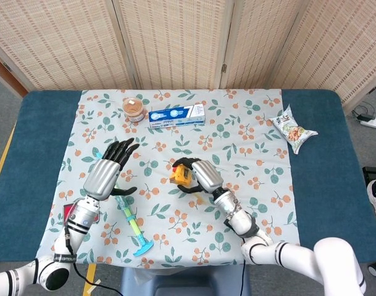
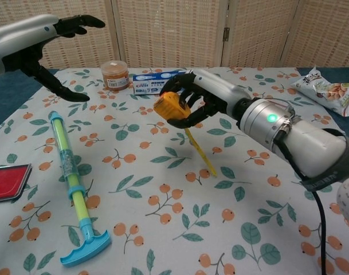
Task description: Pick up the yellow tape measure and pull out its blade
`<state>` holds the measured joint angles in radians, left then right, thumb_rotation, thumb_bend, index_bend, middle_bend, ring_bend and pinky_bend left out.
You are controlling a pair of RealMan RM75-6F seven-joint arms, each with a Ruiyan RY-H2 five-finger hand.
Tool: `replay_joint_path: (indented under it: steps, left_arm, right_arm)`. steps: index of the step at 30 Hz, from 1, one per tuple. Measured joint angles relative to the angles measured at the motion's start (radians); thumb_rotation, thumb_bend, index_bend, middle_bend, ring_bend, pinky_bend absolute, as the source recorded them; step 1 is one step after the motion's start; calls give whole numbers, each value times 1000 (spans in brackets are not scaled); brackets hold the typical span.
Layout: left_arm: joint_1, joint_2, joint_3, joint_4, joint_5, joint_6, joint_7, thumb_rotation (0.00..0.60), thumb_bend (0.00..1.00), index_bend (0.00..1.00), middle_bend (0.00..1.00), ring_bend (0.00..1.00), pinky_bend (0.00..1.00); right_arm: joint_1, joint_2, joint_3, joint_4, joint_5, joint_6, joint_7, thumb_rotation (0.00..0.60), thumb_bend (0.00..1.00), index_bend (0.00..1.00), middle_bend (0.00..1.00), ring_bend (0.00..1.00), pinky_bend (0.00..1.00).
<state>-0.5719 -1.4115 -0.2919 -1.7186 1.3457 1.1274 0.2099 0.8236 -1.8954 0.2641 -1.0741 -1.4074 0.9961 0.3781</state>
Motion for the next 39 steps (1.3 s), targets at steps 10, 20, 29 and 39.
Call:
replay_joint_path:
  steps: [10,20,29,39]
  left_arm:
    - [-46,-29,-2,-1,-34,-23,-35,600,160,0,34,22,0]
    - [-90,-94,-10,56,-74,-15,-13,600,161,0,34,22,0]
    - [-112,-127,-13,82,-97,3,1,600,161,0,34,13,0]
    - [-130,-155,-6,112,-112,13,15,600,161,0,34,12,0]
  right_arm:
    - [62,-133,5,196,-66,69,196,600,446,536,520,466,333]
    - [93,-189,3,297,-85,103,279,600,446,536,520,466,333]
    - [114,-219,3,334,-75,95,316,600,447,536,520,466,333]
    - [126,-229,14,339,-57,85,313,600,446,536,519,462,333]
